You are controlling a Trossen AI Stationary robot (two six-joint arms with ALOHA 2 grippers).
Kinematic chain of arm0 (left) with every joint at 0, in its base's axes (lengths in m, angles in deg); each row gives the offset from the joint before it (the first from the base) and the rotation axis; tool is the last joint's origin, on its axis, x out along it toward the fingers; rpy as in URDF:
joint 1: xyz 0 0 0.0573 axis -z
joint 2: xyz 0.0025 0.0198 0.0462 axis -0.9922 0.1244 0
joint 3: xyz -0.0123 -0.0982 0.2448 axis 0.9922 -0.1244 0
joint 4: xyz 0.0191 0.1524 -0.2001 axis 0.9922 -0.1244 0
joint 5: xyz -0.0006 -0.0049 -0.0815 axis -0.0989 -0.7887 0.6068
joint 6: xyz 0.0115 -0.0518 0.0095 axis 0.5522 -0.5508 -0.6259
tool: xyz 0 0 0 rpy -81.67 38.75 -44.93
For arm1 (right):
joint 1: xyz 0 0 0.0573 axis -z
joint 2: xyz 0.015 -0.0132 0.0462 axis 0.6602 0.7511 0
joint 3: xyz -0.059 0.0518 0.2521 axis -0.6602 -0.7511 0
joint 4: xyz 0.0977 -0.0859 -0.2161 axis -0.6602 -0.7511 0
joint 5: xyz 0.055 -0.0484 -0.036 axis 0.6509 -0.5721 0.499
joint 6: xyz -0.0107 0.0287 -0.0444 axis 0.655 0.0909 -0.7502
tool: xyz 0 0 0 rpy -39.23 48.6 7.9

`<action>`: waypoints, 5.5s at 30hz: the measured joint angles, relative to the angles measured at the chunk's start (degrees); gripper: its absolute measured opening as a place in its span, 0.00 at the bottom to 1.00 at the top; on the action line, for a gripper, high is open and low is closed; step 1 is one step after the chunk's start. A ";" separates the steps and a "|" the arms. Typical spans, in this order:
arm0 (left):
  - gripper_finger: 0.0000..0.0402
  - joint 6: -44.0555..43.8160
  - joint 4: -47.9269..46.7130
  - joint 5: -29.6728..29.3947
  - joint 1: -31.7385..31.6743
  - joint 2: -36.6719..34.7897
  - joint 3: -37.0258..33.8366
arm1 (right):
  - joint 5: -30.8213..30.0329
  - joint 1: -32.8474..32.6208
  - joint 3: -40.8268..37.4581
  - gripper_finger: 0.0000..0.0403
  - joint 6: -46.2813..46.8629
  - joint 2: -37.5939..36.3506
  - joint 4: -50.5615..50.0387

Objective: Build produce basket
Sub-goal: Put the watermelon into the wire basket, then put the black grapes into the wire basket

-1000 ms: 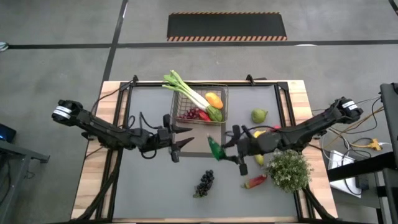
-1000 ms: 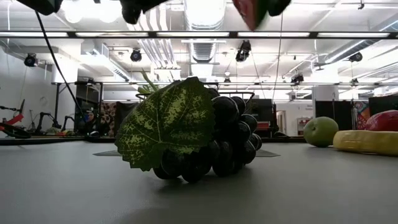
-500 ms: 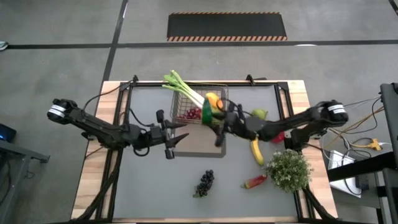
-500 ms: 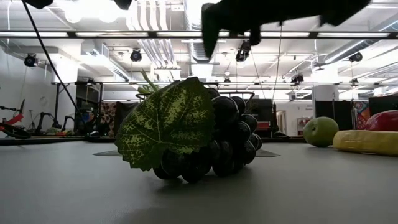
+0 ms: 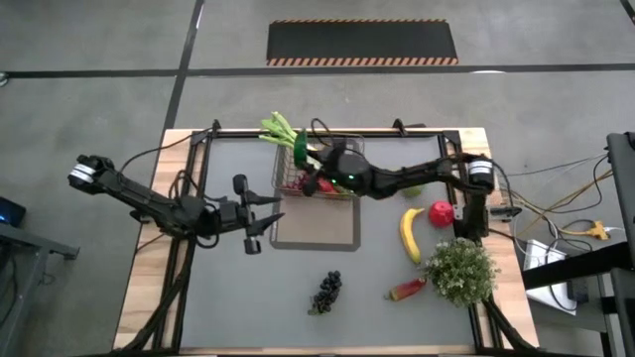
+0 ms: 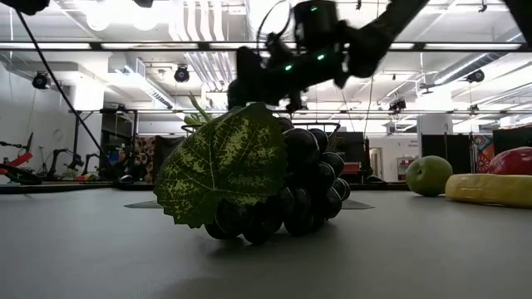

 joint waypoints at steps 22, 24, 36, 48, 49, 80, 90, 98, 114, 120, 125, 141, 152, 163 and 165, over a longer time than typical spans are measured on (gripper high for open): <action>0.37 0.96 0.46 0.02 0.00 -2.99 -2.26 | -4.08 2.06 15.30 0.64 -1.08 9.96 -15.33; 0.37 0.96 0.44 0.03 0.00 -2.99 -2.26 | -4.08 2.13 15.30 0.68 -1.10 9.26 -16.71; 0.37 0.96 0.44 0.02 0.04 -2.99 -2.35 | -2.89 1.38 15.24 0.74 -3.93 0.72 -28.14; 0.37 0.82 0.23 0.04 0.04 -2.86 -2.44 | 3.63 -4.47 12.95 0.66 -7.29 -16.16 -54.34; 0.37 0.44 0.27 0.02 0.04 -2.58 -2.44 | 4.06 -5.60 12.11 0.66 -7.96 -17.60 -55.70; 0.37 -32.37 11.99 4.50 4.63 37.79 14.00 | 22.23 -25.78 -22.52 0.61 -21.93 -39.41 -35.54; 0.37 -40.36 11.45 4.86 5.21 39.97 17.07 | 25.39 -23.24 -30.84 0.59 -26.83 -41.62 -9.32; 0.37 -51.04 3.15 2.40 6.22 41.41 17.17 | 25.53 -22.72 -34.46 0.59 -22.70 -40.83 -9.89; 0.33 -76.23 -58.19 11.21 8.74 48.97 42.25 | 25.41 -22.72 -35.36 0.57 -22.39 -38.41 -8.74; 0.28 -85.66 -77.97 13.22 9.97 50.11 52.88 | 25.41 -22.72 -35.38 0.57 -21.28 -38.40 -8.96; 0.25 -92.21 -86.23 17.09 10.01 52.55 56.02 | 25.41 -22.72 -35.38 0.57 -21.32 -38.41 -9.50; 0.33 -85.06 -82.22 12.45 9.99 56.00 61.42 | 25.35 -22.72 -35.39 0.57 -20.41 -38.41 -9.96; 0.75 -88.91 -71.64 13.22 8.22 55.92 54.59 | 25.35 -22.71 -34.05 0.57 -19.44 -38.43 -10.41; 0.73 -89.13 -49.78 13.22 7.44 55.89 41.29 | 25.34 -22.70 -33.85 0.57 -19.66 -38.43 -10.40; 0.69 -89.18 -45.42 13.20 7.43 55.89 38.95 | 25.11 -22.72 -33.85 0.57 -19.55 -38.43 -10.40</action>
